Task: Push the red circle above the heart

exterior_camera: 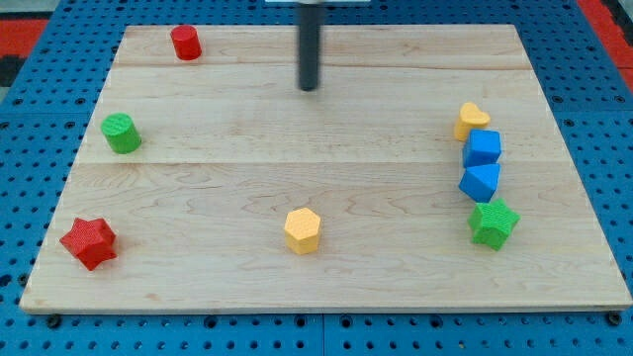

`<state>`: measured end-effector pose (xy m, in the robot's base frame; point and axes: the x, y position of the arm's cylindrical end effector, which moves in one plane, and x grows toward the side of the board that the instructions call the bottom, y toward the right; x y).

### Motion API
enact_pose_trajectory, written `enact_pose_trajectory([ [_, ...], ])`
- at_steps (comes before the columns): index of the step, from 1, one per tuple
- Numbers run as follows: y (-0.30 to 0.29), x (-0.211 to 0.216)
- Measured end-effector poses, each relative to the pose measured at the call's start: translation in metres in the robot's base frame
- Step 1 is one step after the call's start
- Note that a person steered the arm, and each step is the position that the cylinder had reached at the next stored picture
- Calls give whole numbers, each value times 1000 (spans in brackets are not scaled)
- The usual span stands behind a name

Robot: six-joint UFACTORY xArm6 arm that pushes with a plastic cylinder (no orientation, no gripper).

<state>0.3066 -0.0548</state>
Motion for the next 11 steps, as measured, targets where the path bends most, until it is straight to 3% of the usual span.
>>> enact_pose_trajectory([
  [1, -147, -1],
  [2, -227, -69],
  [3, -173, -104],
  [5, -44, -70],
  [6, -101, -96],
  [7, -82, -44],
  [8, 27, -33],
  [9, 57, -37],
  [10, 29, -27],
  [11, 74, 18],
])
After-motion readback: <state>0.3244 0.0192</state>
